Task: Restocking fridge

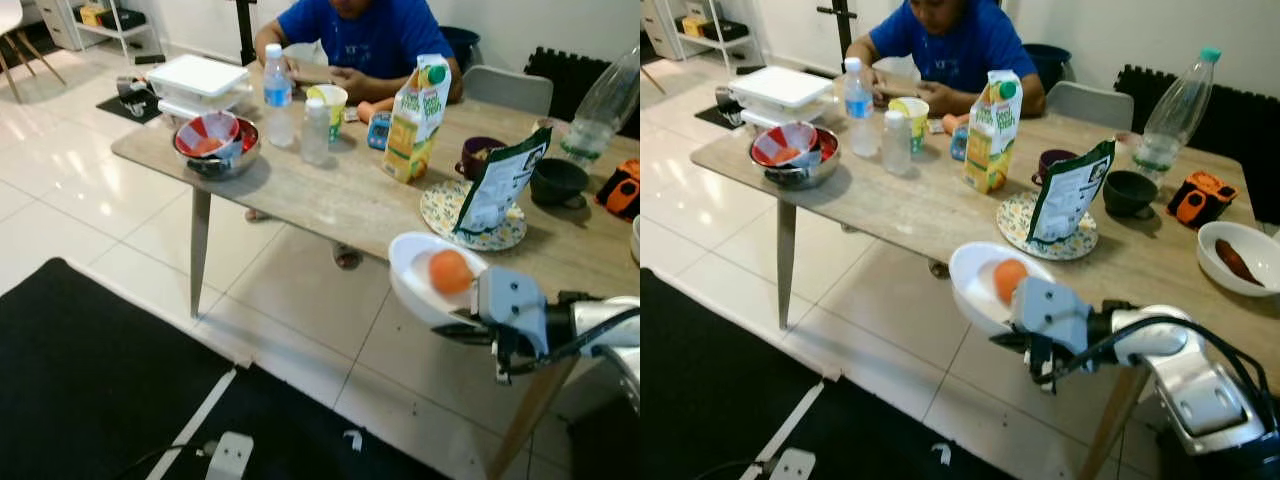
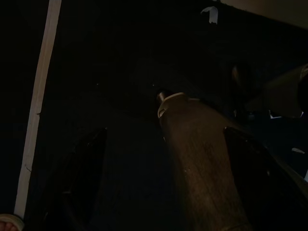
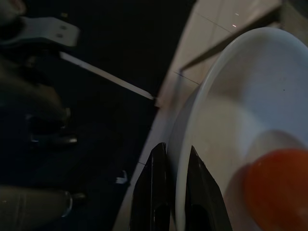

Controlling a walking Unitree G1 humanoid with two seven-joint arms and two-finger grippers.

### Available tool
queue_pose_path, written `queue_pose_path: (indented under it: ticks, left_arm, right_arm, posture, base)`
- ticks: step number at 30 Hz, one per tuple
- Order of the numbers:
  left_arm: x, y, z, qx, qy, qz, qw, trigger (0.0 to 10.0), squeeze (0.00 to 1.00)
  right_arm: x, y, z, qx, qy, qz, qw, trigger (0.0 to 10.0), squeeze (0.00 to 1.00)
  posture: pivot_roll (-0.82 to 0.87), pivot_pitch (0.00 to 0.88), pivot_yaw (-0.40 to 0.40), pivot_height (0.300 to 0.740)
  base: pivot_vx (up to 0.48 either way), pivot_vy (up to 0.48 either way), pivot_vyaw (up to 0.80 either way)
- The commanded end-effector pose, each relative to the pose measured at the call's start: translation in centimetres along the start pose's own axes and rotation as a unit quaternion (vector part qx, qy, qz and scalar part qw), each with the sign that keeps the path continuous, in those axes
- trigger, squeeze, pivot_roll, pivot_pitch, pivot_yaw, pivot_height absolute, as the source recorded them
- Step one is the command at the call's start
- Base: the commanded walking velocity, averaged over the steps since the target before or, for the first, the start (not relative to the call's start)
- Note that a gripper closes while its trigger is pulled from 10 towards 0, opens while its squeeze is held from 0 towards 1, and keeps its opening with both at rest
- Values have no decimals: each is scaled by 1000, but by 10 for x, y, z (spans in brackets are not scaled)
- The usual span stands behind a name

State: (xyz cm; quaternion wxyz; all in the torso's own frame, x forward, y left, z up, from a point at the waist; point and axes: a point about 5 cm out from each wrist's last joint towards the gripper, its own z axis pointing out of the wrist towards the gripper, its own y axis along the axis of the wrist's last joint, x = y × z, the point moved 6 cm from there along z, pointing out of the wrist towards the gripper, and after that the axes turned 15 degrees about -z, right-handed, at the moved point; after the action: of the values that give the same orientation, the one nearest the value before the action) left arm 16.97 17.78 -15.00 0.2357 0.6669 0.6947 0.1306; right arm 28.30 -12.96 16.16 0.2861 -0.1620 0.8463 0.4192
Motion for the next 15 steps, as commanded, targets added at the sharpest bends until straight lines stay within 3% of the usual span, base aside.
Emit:
queue_pose_path:
  ticks: [1,7,12,13,15]
  left_arm:
    - [-2,-43,-6,68,2,0,998,10000,0]
    - [-3,-42,-6,67,1,2,998,10000,0]
    - [-4,-42,-5,66,0,2,998,10000,0]
    - [-4,-42,-5,66,0,2,998,10000,0]
    - [-4,-42,-5,66,1,2,998,10000,0]
  right_arm:
    - [6,-2,5,8,9,-8,1000,10000,0]
    - [13,-29,16,61,3,-10,998,10000,0]
    - [24,-84,25,156,-28,16,987,10000,0]
    - [24,-84,25,156,-28,16,987,10000,0]
    - [33,-110,25,197,-46,43,978,10000,0]
  posture:
    - [-70,79,-49,740]
    - [-70,79,-50,740]
    - [-68,80,-53,740]
    - [-68,80,-53,740]
    - [-66,78,-56,740]
  base:
    - [-300,0,0]
    - [-303,0,0]
    - [-299,0,0]
    - [-292,0,0]
    - [-292,0,0]
